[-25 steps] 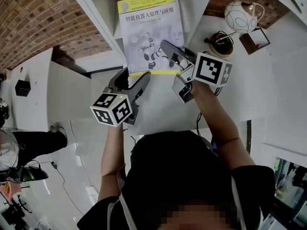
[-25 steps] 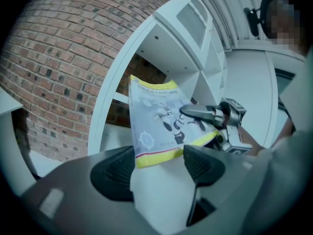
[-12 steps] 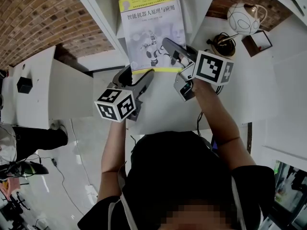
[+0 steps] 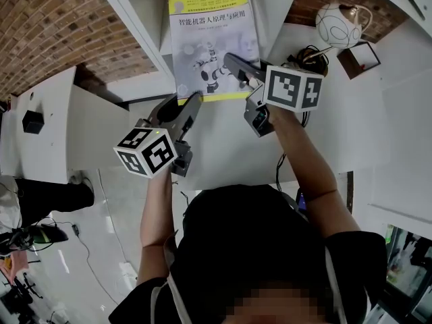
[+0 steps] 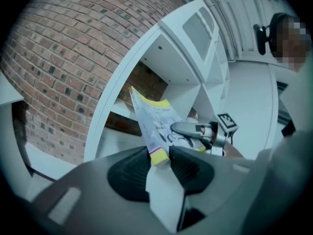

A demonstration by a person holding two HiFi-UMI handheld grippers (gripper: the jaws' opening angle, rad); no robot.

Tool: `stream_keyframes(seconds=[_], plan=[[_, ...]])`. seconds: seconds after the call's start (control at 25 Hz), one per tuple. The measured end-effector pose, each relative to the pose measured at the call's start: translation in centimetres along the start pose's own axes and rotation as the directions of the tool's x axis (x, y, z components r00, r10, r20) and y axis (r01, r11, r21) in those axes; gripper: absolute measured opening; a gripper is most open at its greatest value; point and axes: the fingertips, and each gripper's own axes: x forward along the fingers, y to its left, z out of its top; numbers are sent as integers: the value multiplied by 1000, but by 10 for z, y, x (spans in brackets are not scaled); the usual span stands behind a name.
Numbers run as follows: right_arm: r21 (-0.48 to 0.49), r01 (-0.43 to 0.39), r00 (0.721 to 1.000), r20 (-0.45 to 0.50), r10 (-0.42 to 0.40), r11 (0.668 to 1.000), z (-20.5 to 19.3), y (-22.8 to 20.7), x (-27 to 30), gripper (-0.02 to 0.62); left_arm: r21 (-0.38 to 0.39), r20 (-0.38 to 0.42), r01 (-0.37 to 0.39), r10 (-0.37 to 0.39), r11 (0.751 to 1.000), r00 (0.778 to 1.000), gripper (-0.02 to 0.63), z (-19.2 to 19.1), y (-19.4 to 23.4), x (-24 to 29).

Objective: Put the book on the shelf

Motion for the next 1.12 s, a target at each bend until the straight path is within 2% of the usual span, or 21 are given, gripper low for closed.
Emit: stream_keyframes(seconds=[0.08, 0.32, 0.64, 0.92, 1.12], plan=[[-11, -1, 1000, -8, 1, 1000, 1, 1, 0, 121, -4, 9, -1, 1, 1000, 1000, 120, 5, -1, -1], [-140, 37, 997, -60, -46, 989, 5, 3, 6, 149, -18, 51, -39, 40, 999, 998, 114, 15, 2, 0], [-197, 46, 994, -87, -65, 979, 9, 0, 18, 184, -37, 113, -95, 98, 995, 989, 101, 28, 9, 2], [-275, 78, 987, -114, -113, 958, 9, 3, 21, 202, 32, 89, -161, 158, 986, 983, 103, 36, 13, 2], [-379, 120, 978, -112, -174, 918, 5, 3, 18, 222, 56, 102, -211, 204, 976, 974, 100, 33, 16, 1]])
